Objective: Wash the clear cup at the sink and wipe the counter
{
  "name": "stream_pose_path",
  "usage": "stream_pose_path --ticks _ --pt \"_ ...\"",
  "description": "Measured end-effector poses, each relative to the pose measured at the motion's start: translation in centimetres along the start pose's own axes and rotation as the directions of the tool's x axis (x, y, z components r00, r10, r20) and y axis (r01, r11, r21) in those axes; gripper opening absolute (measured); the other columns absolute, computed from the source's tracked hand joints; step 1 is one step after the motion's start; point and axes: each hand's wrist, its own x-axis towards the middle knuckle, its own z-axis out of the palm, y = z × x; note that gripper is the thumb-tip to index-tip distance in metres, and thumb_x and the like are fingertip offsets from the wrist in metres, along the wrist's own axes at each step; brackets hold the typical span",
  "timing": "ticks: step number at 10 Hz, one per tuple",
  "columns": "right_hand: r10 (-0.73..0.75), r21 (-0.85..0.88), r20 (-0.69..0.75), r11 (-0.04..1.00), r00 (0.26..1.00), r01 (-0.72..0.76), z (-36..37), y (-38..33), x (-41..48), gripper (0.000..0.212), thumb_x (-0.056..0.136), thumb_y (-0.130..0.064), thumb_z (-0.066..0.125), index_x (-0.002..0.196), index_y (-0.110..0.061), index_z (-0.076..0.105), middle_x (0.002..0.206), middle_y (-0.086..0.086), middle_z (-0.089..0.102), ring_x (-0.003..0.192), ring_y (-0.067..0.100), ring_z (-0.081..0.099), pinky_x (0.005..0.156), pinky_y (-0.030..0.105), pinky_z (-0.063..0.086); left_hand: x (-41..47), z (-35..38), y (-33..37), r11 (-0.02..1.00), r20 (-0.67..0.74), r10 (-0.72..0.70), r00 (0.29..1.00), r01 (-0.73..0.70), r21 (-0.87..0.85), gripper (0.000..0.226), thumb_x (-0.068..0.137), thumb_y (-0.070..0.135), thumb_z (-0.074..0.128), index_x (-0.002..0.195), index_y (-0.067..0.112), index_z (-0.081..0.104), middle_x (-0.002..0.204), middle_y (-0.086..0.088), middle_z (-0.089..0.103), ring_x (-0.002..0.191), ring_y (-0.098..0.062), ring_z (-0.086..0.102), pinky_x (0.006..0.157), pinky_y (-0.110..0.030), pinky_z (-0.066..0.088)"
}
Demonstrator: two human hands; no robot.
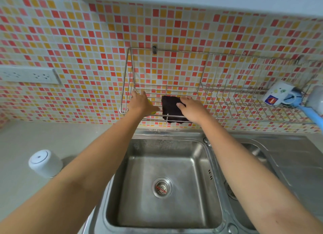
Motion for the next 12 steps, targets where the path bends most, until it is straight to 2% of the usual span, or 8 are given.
stream_pose_path --ticks 2,3,4,6,7,9,10,12 --pt "-0.074 -0.13 -0.068 0.989 0.995 0.065 0.9 -0.6 -1.8 0.062 0.102 -0.05 0.009 0.151 -0.015 0.024 0.158 0.002 0.02 0.147 0.018 0.011 0.118 0.04 0.003 1.2 -2.0 0.5 0.984 -0.044 -0.017 0.999 0.009 -0.18 0.065 0.089 0.028 0.06 0.141 0.003 0.032 0.139 -0.02 0.042 0.127 -0.036 0.043 0.088 -0.035 0.043" --pt "-0.05 -0.093 -0.049 0.995 0.998 0.045 1.0 -0.8 -2.0 0.059 0.102 -0.047 0.011 0.151 -0.016 0.024 0.158 0.0 0.023 0.146 0.018 0.016 0.117 0.043 0.013 2.0 -2.3 0.4 0.842 0.008 -0.066 0.998 0.06 -0.536 0.048 0.09 0.016 0.055 0.133 0.001 0.041 0.118 -0.014 0.056 0.102 -0.028 0.058 0.072 -0.029 0.046" --pt "-0.021 -0.099 -0.029 0.995 0.999 0.018 0.6 -1.0 -2.5 0.057 0.103 -0.046 0.012 0.151 -0.018 0.024 0.157 0.002 0.024 0.145 0.021 0.019 0.115 0.044 0.019 1.6 -1.6 0.0 0.817 0.173 -0.063 0.983 0.15 -0.557 0.035 0.094 0.018 0.053 0.123 -0.002 0.049 0.096 -0.011 0.062 0.08 -0.02 0.06 0.062 -0.023 0.046" --pt "-0.037 -0.154 0.008 0.987 0.999 0.038 0.2 -1.3 -2.8 0.07 0.097 -0.06 0.006 0.153 -0.02 0.017 0.159 -0.002 0.015 0.146 0.022 0.015 0.116 0.045 0.016 1.3 -0.4 -1.6 0.985 -0.026 0.078 0.997 -0.081 -0.153 0.06 0.087 0.009 0.065 0.14 0.006 0.037 0.14 -0.019 0.043 0.121 -0.036 0.05 0.092 -0.039 0.05" --pt "-0.031 -0.162 0.051 0.986 0.998 0.039 0.7 -0.8 -1.7 0.076 0.094 -0.064 0.001 0.153 -0.019 0.013 0.16 -0.004 0.011 0.147 0.018 0.01 0.118 0.046 0.013 1.1 0.1 -1.8 0.971 -0.18 0.241 0.954 -0.237 0.042 0.054 0.089 0.013 0.061 0.14 0.012 0.045 0.141 -0.013 0.046 0.126 -0.037 0.046 0.1 -0.042 0.045" --pt "0.011 -0.142 0.106 0.99 0.994 0.004 1.5 -0.3 -0.6 0.071 0.097 -0.057 0.001 0.153 -0.015 0.014 0.16 0.001 0.013 0.147 0.02 0.014 0.118 0.046 0.014 1.9 0.4 -2.0 0.928 0.103 0.334 0.937 -0.346 0.136 0.042 0.101 0.025 0.043 0.143 0.021 0.045 0.157 -0.007 0.031 0.127 -0.036 0.048 0.097 -0.037 0.045" --pt "0.032 -0.148 0.128 0.989 0.991 -0.013 1.4 -0.3 -0.3 0.067 0.098 -0.053 0.001 0.153 -0.016 0.009 0.161 -0.001 0.008 0.147 0.019 0.011 0.119 0.047 0.005 1.0 0.6 -2.0 0.941 0.025 0.335 0.942 -0.336 0.035 0.051 0.103 0.038 0.036 0.151 0.026 0.028 0.163 -0.005 0.008 0.148 -0.033 0.014 0.116 -0.048 0.023" --pt "-0.004 -0.266 -0.257 0.962 0.967 -0.067 3.4 -1.4 -3.5 0.064 0.101 -0.046 0.001 0.151 -0.01 0.017 0.158 0.005 0.021 0.146 0.018 0.016 0.119 0.047 0.002 -4.9 2.2 -3.9 0.899 -0.102 0.393 0.914 -0.358 0.254 0.066 0.099 0.055 0.003 0.154 0.02 -0.003 0.161 -0.003 -0.013 0.149 -0.022 -0.013 0.118 -0.039 -0.009"
